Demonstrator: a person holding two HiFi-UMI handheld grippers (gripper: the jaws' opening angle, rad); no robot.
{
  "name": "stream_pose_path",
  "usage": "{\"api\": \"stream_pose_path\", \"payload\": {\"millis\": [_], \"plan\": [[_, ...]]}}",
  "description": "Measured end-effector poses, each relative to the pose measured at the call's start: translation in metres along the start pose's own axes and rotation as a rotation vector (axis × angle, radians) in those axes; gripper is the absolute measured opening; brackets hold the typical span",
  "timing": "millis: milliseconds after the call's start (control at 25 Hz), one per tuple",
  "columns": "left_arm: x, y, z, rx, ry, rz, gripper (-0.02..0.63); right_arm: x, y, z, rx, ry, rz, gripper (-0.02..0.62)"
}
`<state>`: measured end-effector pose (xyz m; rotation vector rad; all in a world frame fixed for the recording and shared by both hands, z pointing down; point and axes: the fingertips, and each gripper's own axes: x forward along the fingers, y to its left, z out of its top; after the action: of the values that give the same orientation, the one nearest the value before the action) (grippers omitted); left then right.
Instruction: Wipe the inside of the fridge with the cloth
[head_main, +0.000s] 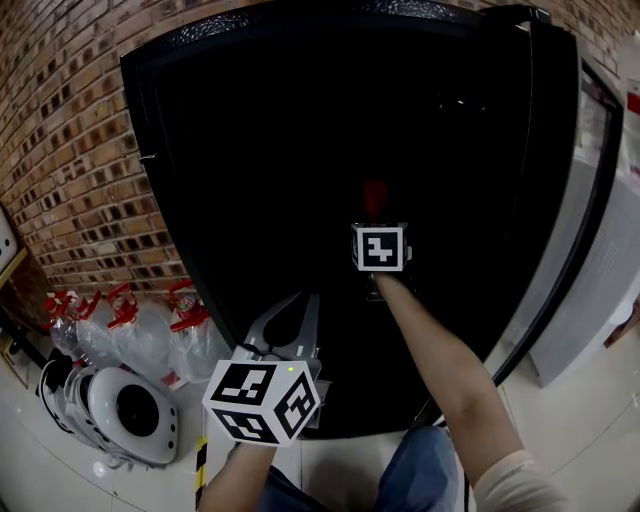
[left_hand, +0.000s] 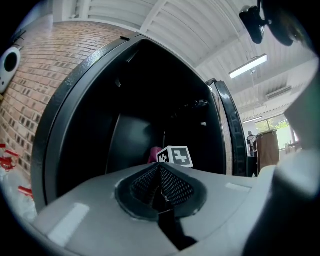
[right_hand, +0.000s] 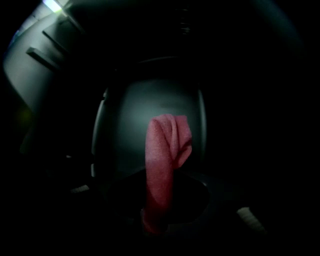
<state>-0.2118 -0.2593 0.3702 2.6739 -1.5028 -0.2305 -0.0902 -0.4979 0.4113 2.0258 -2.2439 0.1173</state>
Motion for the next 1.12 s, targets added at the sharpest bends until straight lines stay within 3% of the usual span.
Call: {"api": "stream_pose_path", "payload": {"millis": [240,640,1120], "plan": [[0.003,-0.004,-0.001,0.001,0.004,-0.01,0.009,-0.014,-0.015,0.0,-0.043,0.003,-0.038,0.066],[0.018,-0.026,-0.01,0.002,0.003,-0.045,0.009,-0.114,0.005,0.022,-0.053,-0.142,0.086,0.066],[0.025,-0.042,-0.019,0.009,0.009,-0.059,0.009,-0.237,0.005,-0.002,-0.025,-0.201,0.16,0.066]]}}
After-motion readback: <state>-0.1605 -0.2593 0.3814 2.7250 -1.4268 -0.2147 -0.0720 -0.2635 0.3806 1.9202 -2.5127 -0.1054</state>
